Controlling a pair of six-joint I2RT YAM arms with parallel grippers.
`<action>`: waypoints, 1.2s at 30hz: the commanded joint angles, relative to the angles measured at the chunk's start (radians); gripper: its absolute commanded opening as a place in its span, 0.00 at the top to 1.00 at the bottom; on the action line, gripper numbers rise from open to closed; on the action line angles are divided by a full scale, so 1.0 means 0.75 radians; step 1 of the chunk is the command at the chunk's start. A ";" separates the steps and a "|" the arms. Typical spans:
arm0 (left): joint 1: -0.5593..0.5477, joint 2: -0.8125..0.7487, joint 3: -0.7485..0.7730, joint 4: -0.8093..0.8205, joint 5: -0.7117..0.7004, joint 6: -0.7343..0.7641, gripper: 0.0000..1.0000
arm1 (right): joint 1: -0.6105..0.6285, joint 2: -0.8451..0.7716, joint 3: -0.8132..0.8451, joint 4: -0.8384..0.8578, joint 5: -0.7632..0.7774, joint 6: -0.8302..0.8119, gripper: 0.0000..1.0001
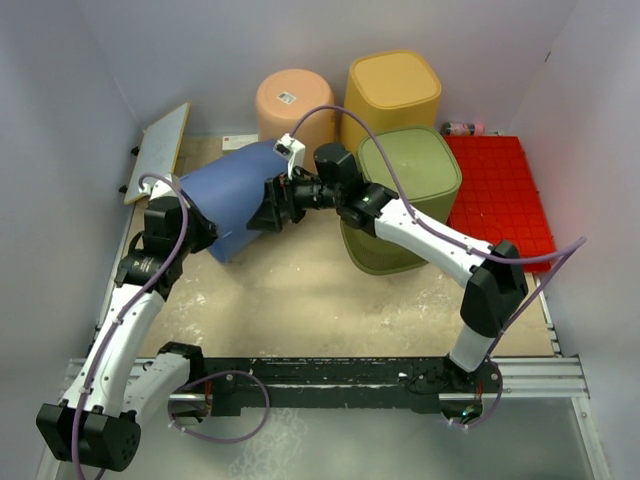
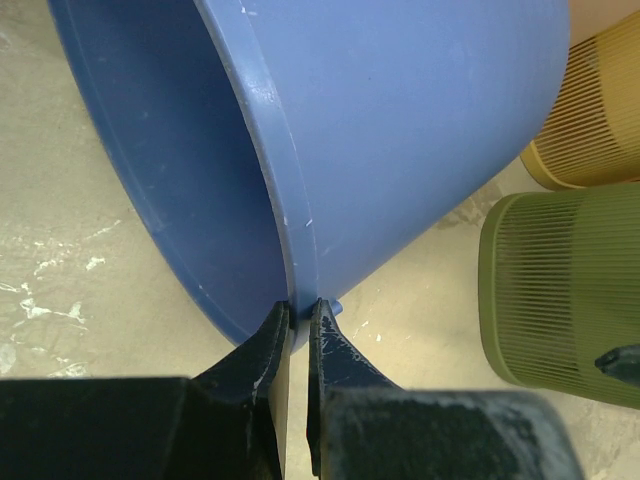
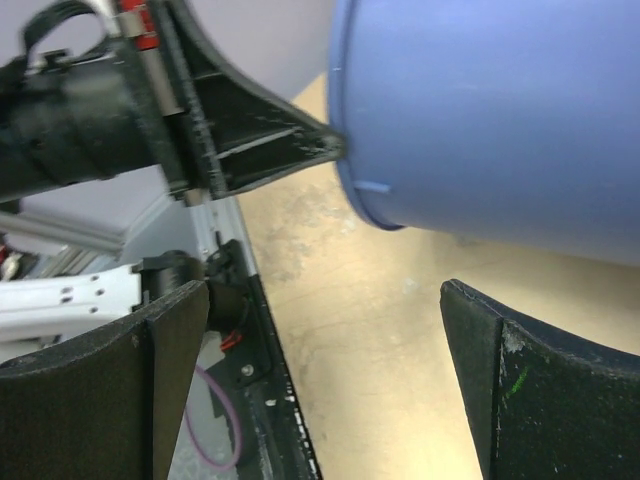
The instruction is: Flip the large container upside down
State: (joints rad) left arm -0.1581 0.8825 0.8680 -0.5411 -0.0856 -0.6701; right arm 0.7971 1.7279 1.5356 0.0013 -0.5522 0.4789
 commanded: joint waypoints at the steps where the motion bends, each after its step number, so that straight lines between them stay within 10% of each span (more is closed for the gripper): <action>1: 0.006 -0.037 0.062 -0.075 -0.101 0.017 1.00 | -0.014 -0.021 0.132 -0.223 0.226 -0.145 0.00; 10: 0.006 -0.090 0.282 -0.411 -0.323 0.217 1.00 | -0.017 0.053 0.213 -0.386 0.549 -0.282 0.00; 25: 0.006 -0.081 0.312 -0.561 -0.514 0.217 1.00 | -0.065 0.154 0.142 -0.171 0.373 -0.258 0.00; 36: 0.006 -0.094 0.321 -0.511 -0.539 0.188 0.53 | -0.064 0.316 0.330 -0.213 0.358 -0.317 0.00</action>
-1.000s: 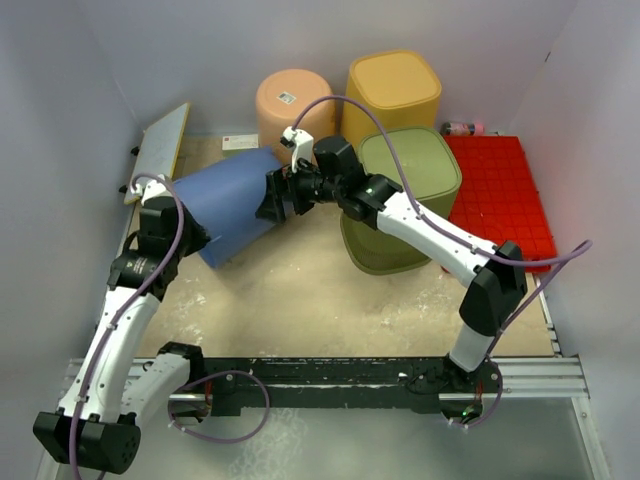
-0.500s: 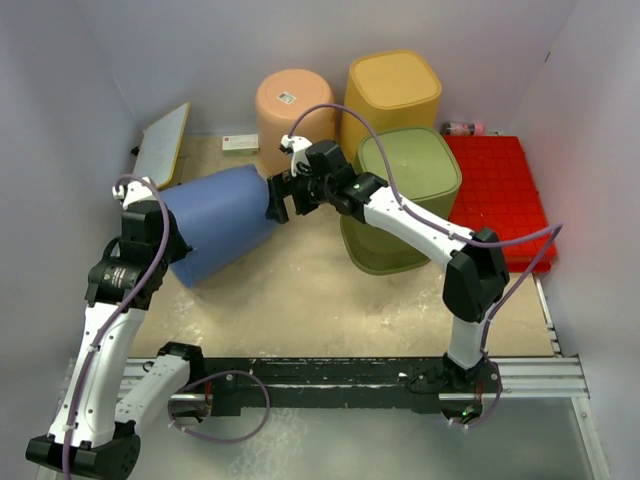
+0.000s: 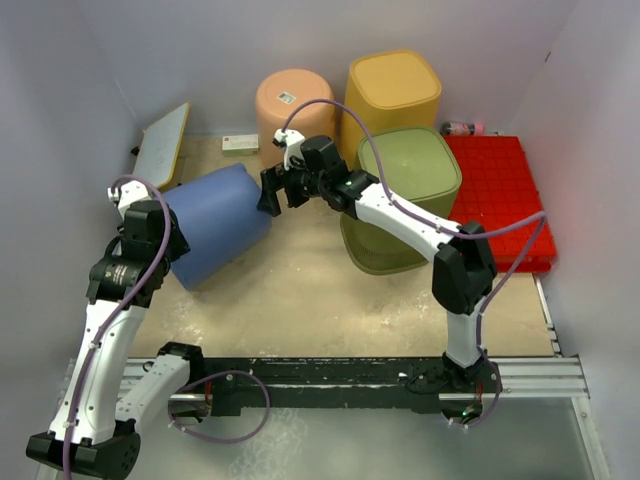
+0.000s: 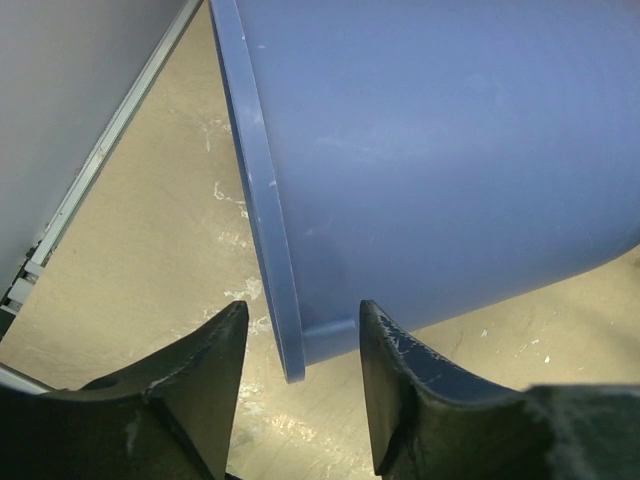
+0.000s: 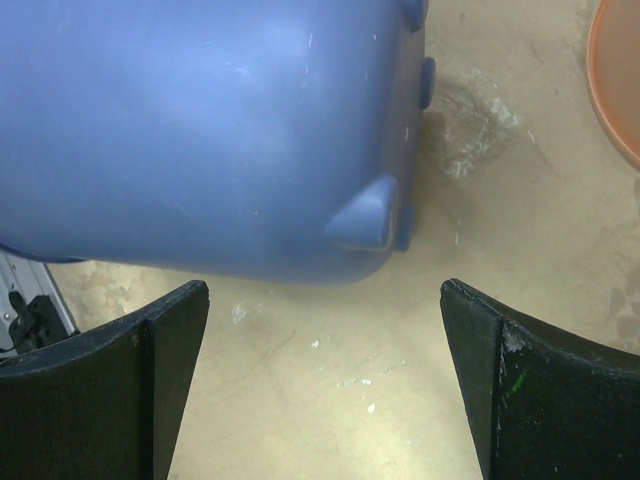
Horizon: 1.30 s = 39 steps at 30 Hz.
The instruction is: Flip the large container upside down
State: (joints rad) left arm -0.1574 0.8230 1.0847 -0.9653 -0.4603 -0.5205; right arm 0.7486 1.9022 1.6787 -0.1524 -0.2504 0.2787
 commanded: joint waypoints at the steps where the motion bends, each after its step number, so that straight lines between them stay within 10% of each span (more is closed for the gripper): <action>1: 0.005 -0.015 0.034 0.056 -0.039 -0.012 0.52 | -0.002 0.111 0.175 -0.040 -0.052 -0.058 0.00; 29: 0.008 0.169 0.070 0.214 -0.400 -0.090 0.49 | -0.068 0.152 0.164 -0.029 -0.224 -0.015 0.00; 39: 0.120 0.237 0.080 0.310 -0.241 0.012 0.49 | -0.074 0.114 0.106 -0.012 -0.234 -0.015 0.00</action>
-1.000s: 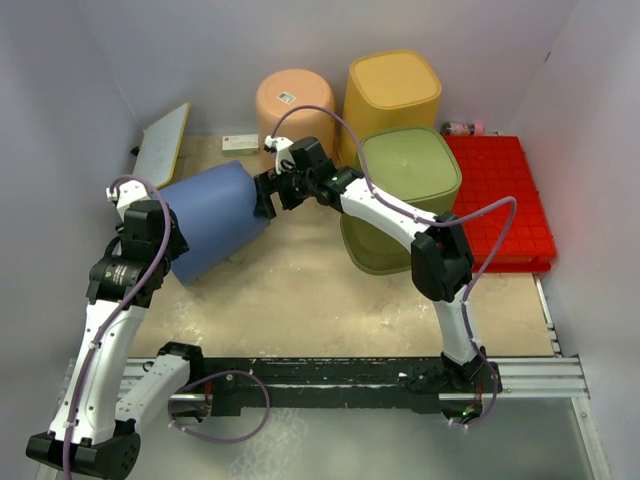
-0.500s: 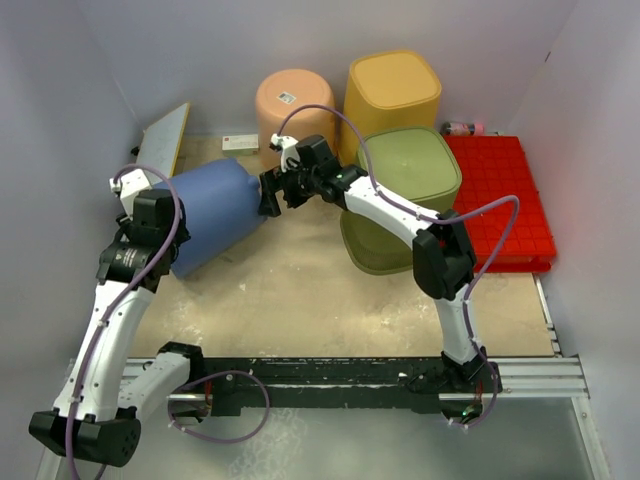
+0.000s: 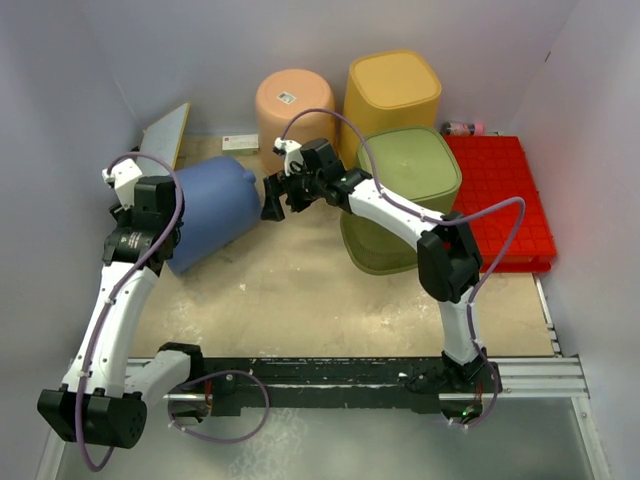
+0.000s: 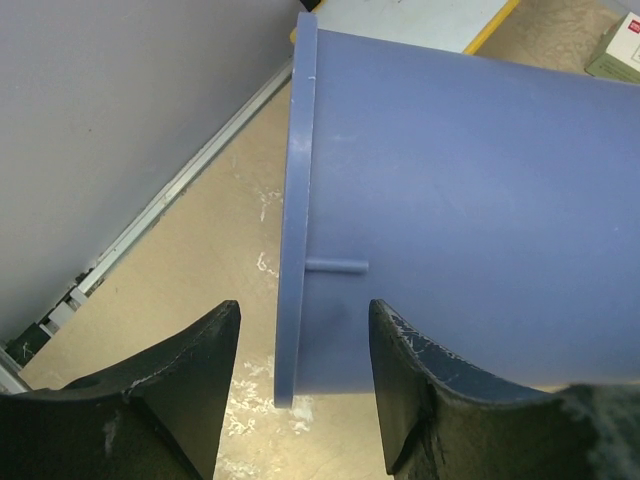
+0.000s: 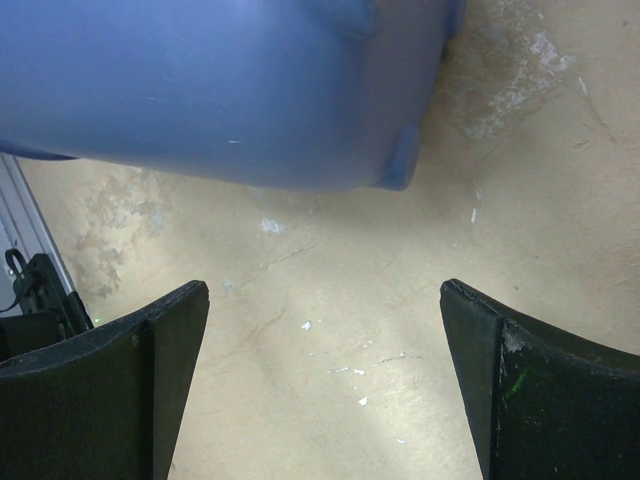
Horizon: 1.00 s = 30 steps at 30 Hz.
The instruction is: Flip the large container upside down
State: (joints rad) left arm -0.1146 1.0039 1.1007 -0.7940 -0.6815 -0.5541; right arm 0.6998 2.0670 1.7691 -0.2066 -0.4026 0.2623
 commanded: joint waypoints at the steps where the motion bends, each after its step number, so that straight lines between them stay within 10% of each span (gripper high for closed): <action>1: 0.094 -0.006 0.055 0.084 0.092 0.070 0.49 | -0.010 -0.108 -0.020 0.063 -0.031 0.007 0.00; 9: 0.336 -0.015 -0.042 0.134 0.511 0.132 0.55 | -0.017 -0.104 -0.029 0.068 -0.043 0.015 0.00; 30: 0.337 -0.089 -0.154 0.141 0.607 0.150 0.99 | -0.030 -0.105 -0.044 0.066 -0.048 0.035 0.00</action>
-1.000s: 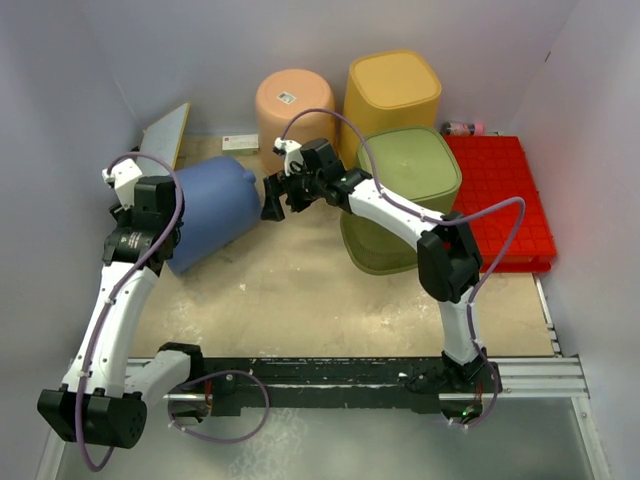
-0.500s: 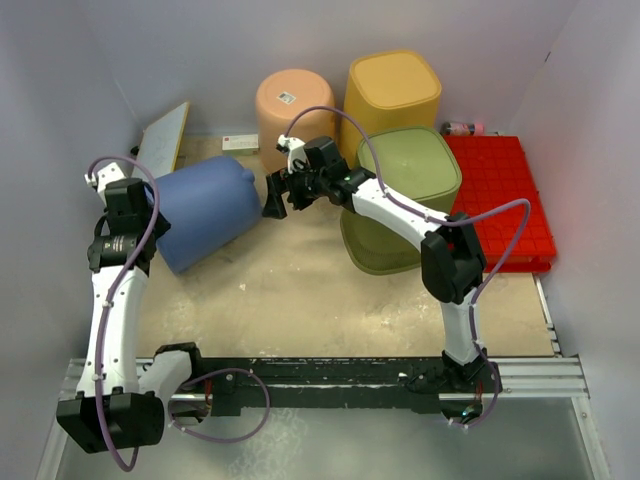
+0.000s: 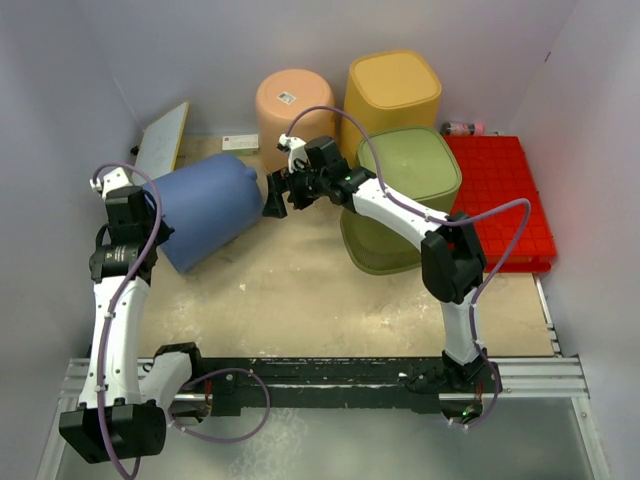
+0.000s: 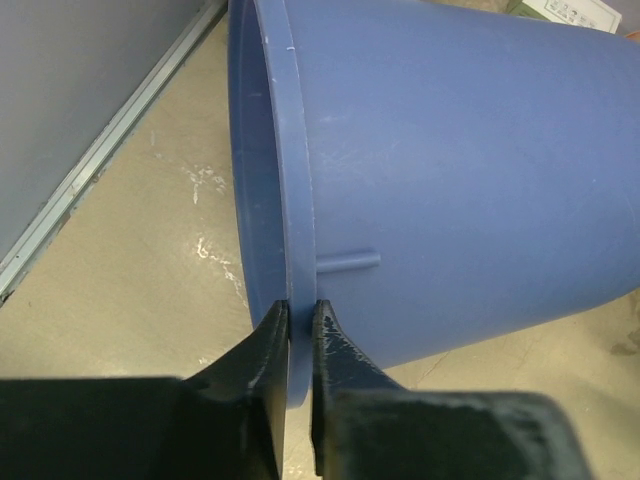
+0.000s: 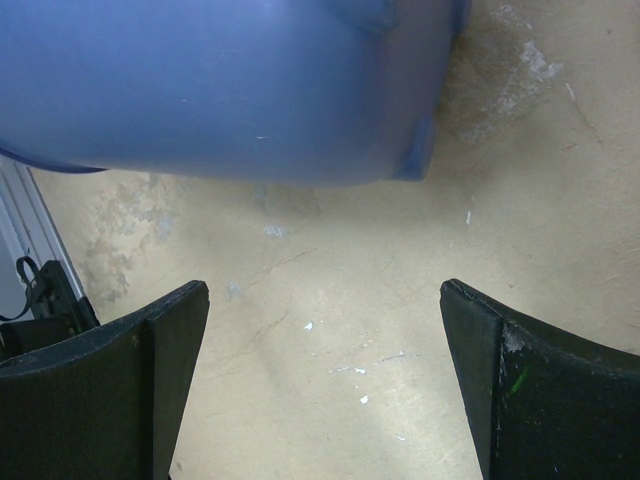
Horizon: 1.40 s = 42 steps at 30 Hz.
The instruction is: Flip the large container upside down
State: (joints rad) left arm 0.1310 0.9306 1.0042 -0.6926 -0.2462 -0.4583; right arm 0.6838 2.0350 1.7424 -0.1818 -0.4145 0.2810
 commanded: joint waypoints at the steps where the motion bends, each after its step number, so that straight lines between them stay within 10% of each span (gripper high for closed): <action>1: 0.008 0.010 -0.022 0.004 0.032 0.022 1.00 | -0.009 -0.061 -0.007 0.031 -0.032 0.013 0.00; 18: 0.004 -0.034 0.004 -0.032 0.708 0.023 1.00 | -0.042 -0.164 -0.019 -0.007 0.059 0.019 0.00; 33: 0.003 -0.102 0.062 -0.124 0.583 0.096 1.00 | -0.056 -0.203 -0.012 -0.033 0.264 0.067 0.00; 37: 0.003 -0.109 0.056 -0.127 0.439 0.083 0.53 | -0.057 -0.200 -0.021 -0.016 0.291 0.070 0.00; 42: 0.003 -0.111 0.041 -0.103 0.431 0.090 0.46 | -0.057 -0.191 -0.015 -0.008 0.284 0.066 0.00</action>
State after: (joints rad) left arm 0.1349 0.8600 1.0042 -0.8097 0.1158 -0.4004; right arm 0.6456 1.9064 1.7256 -0.2131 -0.2180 0.3229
